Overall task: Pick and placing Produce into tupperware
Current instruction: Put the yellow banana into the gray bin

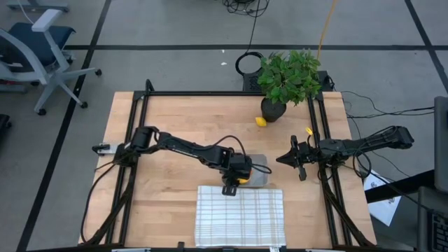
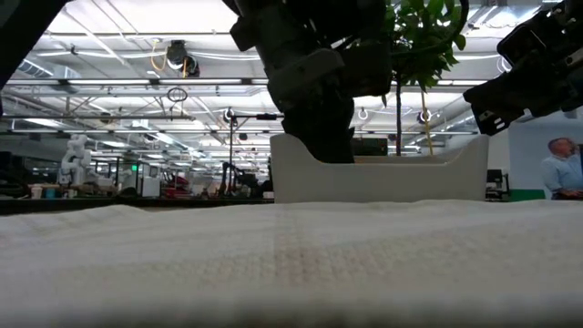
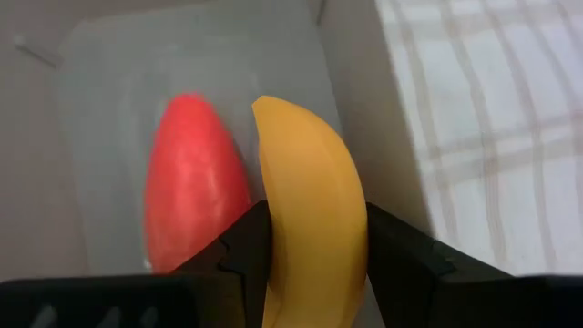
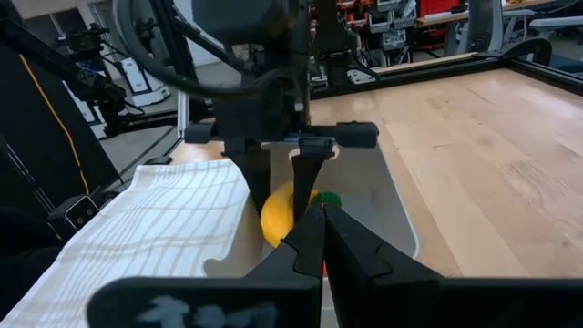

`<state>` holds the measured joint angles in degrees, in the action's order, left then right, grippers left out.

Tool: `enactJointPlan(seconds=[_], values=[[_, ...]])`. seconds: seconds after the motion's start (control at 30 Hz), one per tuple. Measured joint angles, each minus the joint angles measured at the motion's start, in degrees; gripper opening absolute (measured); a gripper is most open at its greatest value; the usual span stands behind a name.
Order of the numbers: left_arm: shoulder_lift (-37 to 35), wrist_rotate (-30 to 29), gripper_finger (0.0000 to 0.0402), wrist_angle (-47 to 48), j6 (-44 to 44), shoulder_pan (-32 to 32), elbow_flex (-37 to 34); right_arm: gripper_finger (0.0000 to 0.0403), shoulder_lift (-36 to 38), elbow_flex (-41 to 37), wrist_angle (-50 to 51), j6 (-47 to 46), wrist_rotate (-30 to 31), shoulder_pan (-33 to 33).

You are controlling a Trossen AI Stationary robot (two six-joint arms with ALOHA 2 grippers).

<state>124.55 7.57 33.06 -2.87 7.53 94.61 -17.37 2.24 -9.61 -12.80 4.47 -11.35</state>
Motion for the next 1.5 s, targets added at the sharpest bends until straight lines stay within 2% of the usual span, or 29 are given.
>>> enactJointPlan(seconds=[1.27,1.33,1.5], values=[[0.1,2.6,0.0147,-0.1,-5.8,-1.4,0.0,0.0000,0.0,0.0,0.0,0.4,0.0,0.0],[0.1,1.6,0.0147,-0.1,-6.2,-0.8,0.0,0.0000,0.0,0.0,0.0,0.5,0.0,0.0],[0.1,-5.0,0.0147,-0.1,-7.6,1.3,0.0,0.0000,0.0,0.0,0.0,0.5,0.0,0.0]])
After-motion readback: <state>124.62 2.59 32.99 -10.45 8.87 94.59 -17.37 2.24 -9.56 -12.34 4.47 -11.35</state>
